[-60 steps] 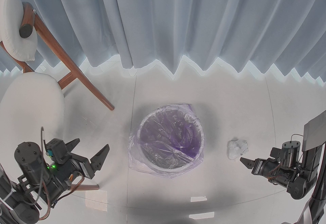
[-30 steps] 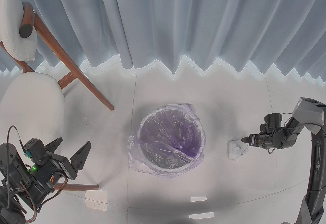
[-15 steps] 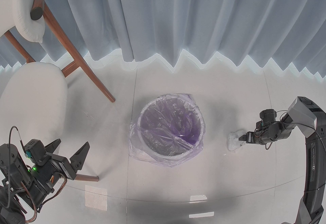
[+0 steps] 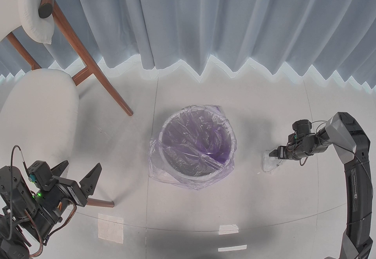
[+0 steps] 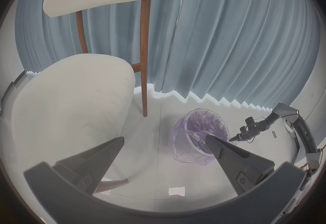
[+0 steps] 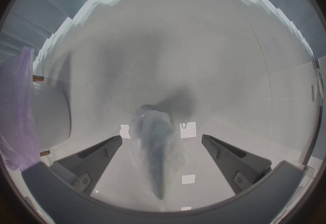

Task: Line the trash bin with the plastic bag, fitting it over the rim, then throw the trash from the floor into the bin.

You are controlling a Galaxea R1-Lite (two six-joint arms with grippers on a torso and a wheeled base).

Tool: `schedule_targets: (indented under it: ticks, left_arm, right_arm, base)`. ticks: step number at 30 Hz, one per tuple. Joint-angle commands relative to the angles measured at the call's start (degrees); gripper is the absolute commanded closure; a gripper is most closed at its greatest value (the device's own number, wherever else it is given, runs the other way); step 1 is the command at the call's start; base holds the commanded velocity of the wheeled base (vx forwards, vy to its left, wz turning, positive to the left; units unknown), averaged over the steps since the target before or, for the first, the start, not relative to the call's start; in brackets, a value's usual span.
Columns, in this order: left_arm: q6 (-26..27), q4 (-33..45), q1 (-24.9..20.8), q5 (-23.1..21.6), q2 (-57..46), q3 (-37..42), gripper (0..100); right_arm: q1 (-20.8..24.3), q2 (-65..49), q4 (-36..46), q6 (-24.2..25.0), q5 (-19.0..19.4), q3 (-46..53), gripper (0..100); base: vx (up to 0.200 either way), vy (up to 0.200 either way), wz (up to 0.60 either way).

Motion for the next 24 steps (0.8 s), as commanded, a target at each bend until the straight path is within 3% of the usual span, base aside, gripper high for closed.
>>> schedule_targets:
  ticks: [1,9,10,11,15,19,23,24]
  left_arm:
    - [-0.03,0.09,0.15,0.14,0.18,1.01,0]
    - [0.14,-0.18,0.15,1.11,-0.08,1.01,0]
    - [0.14,-0.09,0.15,1.37,-0.61,1.01,0]
    - [0.14,-0.09,0.23,1.46,-1.05,1.01,0]
    - [0.06,0.7,1.9,1.72,-3.68,1.01,0]
    - [-0.03,0.7,4.01,1.72,-5.88,1.01,0]
    - [-0.12,0.7,5.24,1.72,-6.41,1.01,0]
    - [-0.12,0.7,6.21,1.64,-6.5,1.01,0]
  right_arm:
    - [1.12,2.49,0.0,0.22,0.0,-2.08,100]
    - [0.5,-1.73,0.71,5.05,-2.2,-0.67,100]
    - [-0.12,-9.29,1.94,11.99,-4.57,2.84,100]
    - [-0.29,-12.71,2.11,13.58,-4.57,5.04,100]
    - [-0.2,-29.24,-0.35,13.93,-3.96,18.75,100]
    - [7.0,-47.25,-10.45,12.61,-0.62,34.04,100]
    - [12.89,-54.02,-21.18,12.08,-3.52,42.39,100]
    - [15.88,-55.87,-26.36,11.47,-6.33,46.35,100]
  base:
    - [0.0,0.0,0.0]
    - [0.0,0.0,0.0]
    - [0.0,0.0,0.0]
    - [0.0,0.0,0.0]
    - [0.0,0.0,0.0]
    - [0.0,0.0,0.0]
    - [0.0,0.0,0.0]
    - [0.0,0.0,0.0]
